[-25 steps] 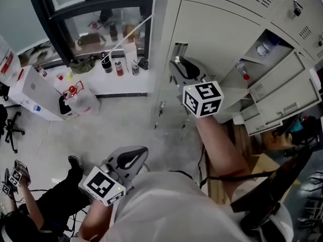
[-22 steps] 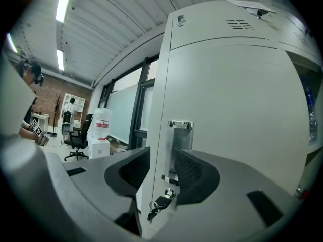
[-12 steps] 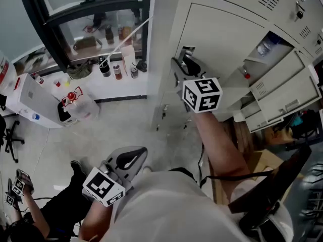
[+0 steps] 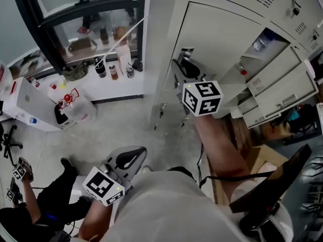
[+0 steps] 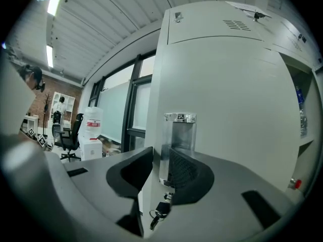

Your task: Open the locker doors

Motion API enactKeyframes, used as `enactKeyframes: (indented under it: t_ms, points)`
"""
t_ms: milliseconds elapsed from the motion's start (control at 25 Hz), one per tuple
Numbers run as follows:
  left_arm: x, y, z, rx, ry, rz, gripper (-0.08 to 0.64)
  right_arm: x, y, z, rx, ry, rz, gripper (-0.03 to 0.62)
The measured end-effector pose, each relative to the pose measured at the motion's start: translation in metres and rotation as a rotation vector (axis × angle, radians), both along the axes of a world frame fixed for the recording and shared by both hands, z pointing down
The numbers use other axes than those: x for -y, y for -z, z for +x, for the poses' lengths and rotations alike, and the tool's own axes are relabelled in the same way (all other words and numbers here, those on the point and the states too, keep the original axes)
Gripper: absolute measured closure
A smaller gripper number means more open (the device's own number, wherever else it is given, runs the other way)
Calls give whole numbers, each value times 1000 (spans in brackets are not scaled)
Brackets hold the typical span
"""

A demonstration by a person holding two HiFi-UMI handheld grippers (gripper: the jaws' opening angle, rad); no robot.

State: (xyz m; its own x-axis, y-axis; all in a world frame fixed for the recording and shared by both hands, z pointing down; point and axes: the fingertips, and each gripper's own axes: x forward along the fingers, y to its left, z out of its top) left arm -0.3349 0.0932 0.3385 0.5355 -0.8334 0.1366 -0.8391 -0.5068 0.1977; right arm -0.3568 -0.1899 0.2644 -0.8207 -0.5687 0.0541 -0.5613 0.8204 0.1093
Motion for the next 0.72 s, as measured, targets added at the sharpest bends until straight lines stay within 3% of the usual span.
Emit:
enactKeyframes:
  t_ms: [720]
  points:
    - [11,3,54,0,-102,3,551,-54,-1,58,34,73,-38,495]
